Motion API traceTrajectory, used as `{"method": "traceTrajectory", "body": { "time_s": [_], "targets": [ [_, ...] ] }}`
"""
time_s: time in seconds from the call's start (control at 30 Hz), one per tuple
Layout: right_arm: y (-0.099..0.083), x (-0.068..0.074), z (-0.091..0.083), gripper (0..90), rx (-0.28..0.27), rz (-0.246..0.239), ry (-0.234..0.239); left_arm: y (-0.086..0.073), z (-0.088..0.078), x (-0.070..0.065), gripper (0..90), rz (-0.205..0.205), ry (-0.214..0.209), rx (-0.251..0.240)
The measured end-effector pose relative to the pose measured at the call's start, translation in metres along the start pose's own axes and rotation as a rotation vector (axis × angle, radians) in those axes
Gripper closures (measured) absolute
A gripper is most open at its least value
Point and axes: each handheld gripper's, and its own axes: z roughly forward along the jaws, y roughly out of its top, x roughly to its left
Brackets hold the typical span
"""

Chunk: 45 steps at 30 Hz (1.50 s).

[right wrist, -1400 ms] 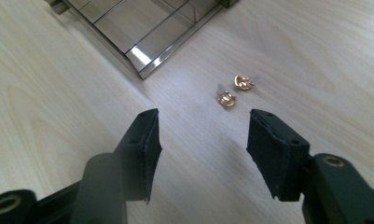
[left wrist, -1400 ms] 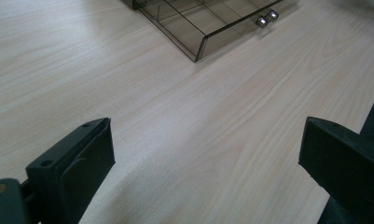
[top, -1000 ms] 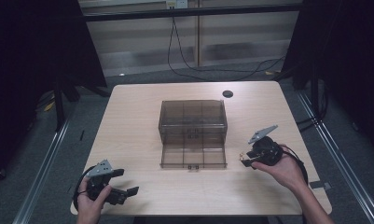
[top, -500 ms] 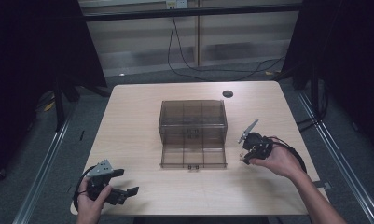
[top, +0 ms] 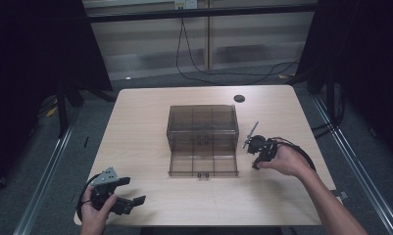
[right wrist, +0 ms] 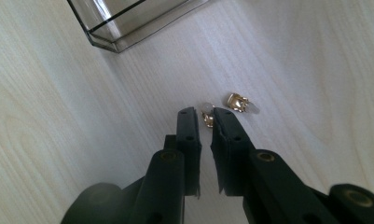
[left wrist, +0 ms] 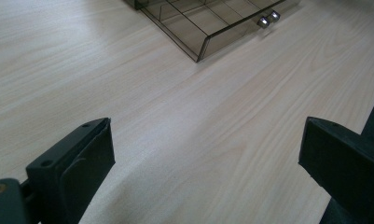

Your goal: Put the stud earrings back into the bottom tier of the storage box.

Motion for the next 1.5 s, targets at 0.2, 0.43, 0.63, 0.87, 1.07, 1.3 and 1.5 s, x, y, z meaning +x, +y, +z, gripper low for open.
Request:
{"method": "traceTrajectory", "body": {
  "time_s": [0.2, 0.43, 0.63, 0.87, 1.07, 1.3, 1.5],
  "targets": [
    [0.003, -0.002, 0.003, 80.2, 0.009, -0.01, 0.007, 0.0, 0.0, 0.0, 3.2, 0.002, -0.009, 0.002],
    [0.009, -0.004, 0.005, 81.4, 0.038, -0.017, 0.009, 0.0, 0.0, 0.0, 3.2, 0.006, -0.003, 0.0],
    [0.013, -0.004, 0.008, 81.9, 0.055, -0.025, 0.012, 0.0, 0.0, 0.0, 3.2, 0.004, -0.002, 0.0],
    [0.015, -0.005, 0.01, 84.3, 0.068, -0.038, 0.026, 0.0, 0.0, 0.0, 3.2, 0.005, -0.002, 0.001],
    [0.015, -0.005, 0.01, 84.9, 0.071, -0.042, 0.025, 0.0, 0.0, 0.0, 3.2, 0.007, -0.001, 0.001],
    [0.014, -0.005, 0.007, 85.1, 0.059, -0.036, 0.035, 0.0, 0.0, 0.0, 3.2, 0.003, -0.003, 0.001],
    [0.016, -0.002, 0.001, 85.1, 0.071, -0.044, 0.037, 0.0, 0.0, 0.0, 3.2, 0.001, -0.011, 0.001]
  ]
}}
